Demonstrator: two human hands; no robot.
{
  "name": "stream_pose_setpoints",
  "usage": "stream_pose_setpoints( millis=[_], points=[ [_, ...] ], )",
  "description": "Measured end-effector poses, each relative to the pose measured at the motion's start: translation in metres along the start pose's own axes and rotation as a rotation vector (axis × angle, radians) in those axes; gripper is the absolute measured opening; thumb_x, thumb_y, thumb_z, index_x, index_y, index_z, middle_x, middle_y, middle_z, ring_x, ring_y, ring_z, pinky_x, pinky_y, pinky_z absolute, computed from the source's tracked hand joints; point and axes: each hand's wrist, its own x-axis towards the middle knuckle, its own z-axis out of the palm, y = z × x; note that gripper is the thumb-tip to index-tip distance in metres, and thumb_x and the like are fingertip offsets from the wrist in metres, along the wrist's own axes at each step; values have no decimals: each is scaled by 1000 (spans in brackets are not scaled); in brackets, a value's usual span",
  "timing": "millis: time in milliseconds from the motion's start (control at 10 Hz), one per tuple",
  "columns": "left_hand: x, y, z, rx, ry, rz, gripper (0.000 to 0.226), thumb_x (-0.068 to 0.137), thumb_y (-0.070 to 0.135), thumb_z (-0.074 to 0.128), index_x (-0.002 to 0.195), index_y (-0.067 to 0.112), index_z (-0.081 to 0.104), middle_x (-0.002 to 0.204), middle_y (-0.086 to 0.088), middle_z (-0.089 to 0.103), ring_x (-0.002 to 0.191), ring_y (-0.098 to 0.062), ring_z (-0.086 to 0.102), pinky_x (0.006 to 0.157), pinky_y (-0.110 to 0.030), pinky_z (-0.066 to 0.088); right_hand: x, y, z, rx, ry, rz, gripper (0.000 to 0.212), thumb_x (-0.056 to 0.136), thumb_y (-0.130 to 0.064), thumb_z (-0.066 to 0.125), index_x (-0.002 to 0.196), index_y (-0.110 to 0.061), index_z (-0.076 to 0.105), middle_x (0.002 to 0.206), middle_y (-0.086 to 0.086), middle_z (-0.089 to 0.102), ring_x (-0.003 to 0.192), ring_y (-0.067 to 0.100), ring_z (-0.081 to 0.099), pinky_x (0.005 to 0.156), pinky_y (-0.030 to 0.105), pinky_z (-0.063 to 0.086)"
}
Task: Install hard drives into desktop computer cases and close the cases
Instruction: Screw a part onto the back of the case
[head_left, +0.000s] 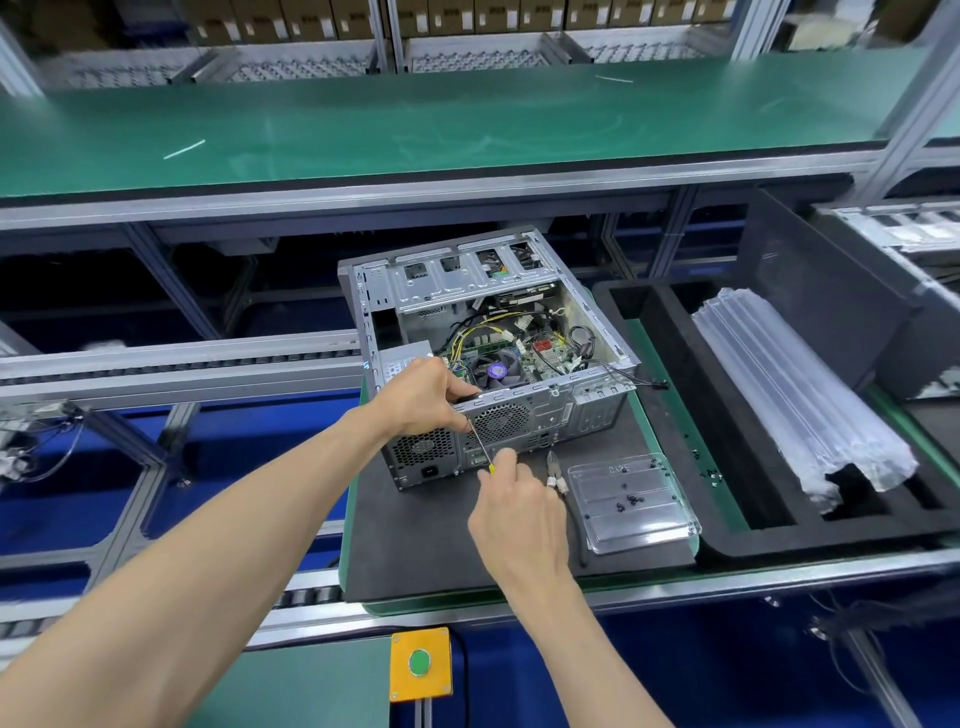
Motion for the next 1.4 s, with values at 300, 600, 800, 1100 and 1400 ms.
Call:
stream_pose_setpoints(
  millis=[300,600,800,1100,1400],
  points=[
    [-1,1,-2,11,-19,-22,54,67,22,88,119,19,74,94,4,78,51,1,48,50,-8,39,11,-9,-13,714,-168,635,17,94,-27,64,88,-12,61,66,5,67,56,24,59,51,32,44],
    [-2,3,-3,12,-14,-39,56,69,23,88,122,21,73,89,5,74,71,-8,58,63,-18,49,12,-2,-6,1285,-238,1042,15,95,-16,64,87,-3,66,60,10,62,40,14,40,43,25,28],
    [-6,7,-5,5,-12,-36,56,69,24,89,122,20,73,104,4,78,86,-9,69,69,-17,50,5,1,-10,595,-87,527,17,93,-25,68,91,-8,65,65,3,64,53,21,56,48,28,35],
    [-5,6,-2,0,0,-51,55,68,22,88,122,20,73,96,-1,78,99,-19,70,81,-32,57,15,-3,-9,1559,-300,1212,20,97,-16,63,82,-2,64,56,8,54,37,11,30,33,22,21],
    [-5,7,-4,-2,1,-46,55,69,24,89,121,19,73,95,2,78,89,-18,70,78,-31,57,0,4,1,-24,32,13,18,87,-23,74,85,-10,61,63,5,61,51,30,59,46,31,33]
  ],
)
